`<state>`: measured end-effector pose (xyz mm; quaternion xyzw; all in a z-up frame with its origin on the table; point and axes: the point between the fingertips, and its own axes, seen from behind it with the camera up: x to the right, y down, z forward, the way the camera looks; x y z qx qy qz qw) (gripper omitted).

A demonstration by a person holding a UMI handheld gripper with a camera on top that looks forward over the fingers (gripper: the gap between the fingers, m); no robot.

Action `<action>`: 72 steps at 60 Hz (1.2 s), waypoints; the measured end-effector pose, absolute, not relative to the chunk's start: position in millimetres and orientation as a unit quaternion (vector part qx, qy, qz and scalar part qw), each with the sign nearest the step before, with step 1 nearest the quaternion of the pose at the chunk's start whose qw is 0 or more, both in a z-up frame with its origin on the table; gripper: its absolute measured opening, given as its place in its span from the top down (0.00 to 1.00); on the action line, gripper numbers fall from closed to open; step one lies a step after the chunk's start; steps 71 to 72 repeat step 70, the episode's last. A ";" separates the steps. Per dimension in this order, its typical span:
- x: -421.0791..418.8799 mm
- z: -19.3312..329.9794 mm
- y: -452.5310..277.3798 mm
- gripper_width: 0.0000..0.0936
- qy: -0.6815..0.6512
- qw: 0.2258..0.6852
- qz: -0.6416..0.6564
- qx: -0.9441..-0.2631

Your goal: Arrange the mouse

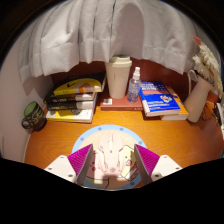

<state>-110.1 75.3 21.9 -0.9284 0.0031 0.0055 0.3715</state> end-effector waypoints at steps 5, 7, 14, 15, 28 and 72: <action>-109.3 58.9 66.3 0.12 -0.001 0.395 0.012 -0.919; -109.8 76.9 60.4 0.11 -0.002 0.401 0.015 -0.916; -106.8 144.1 30.7 0.10 -0.003 0.442 0.034 -0.896; -106.5 153.6 25.8 0.10 -0.002 0.448 0.035 -0.893; -87.8 235.8 -53.2 0.10 -0.013 0.497 0.035 -0.867; -35.2 292.9 -169.5 0.11 0.003 0.539 0.040 -0.841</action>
